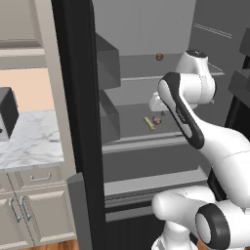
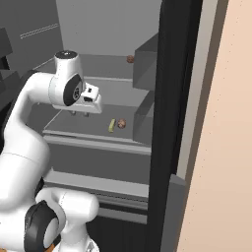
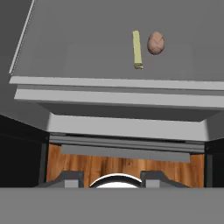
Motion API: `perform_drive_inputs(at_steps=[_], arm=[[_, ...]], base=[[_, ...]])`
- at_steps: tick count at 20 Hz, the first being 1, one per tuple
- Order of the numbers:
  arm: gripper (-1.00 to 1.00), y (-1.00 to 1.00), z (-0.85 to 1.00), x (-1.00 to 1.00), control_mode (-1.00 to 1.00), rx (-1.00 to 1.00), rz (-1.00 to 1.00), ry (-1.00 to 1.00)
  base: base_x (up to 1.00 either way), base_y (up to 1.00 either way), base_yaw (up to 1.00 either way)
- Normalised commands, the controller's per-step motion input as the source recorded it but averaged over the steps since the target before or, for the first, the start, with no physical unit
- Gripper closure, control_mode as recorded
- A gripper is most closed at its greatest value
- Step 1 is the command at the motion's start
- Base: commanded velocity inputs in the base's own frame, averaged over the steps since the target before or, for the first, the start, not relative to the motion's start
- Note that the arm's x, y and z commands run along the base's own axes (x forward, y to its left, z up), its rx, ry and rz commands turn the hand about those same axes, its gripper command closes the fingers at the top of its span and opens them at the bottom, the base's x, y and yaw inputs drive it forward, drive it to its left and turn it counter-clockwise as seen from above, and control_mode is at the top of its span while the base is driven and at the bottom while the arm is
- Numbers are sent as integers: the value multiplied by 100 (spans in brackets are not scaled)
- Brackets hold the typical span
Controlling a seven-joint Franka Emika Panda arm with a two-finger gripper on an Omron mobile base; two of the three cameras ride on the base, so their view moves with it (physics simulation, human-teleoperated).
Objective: Pick the egg and butter from the fridge and place them by the bowl for mixing.
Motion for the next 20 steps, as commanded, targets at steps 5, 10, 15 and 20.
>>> perform_drive_inputs(at_steps=[5,10,15,20], arm=[[-100,-22,-2,0,-100,0,1,0],[-100,-57,-30,4,-100,0,2,-3],[-100,-27,-43,42,-100,0,0,-7],[-100,-14,-39,40,-100,0,0,-2]], base=[[0,0,0],[0,0,0],[0,0,0],[0,0,0]])
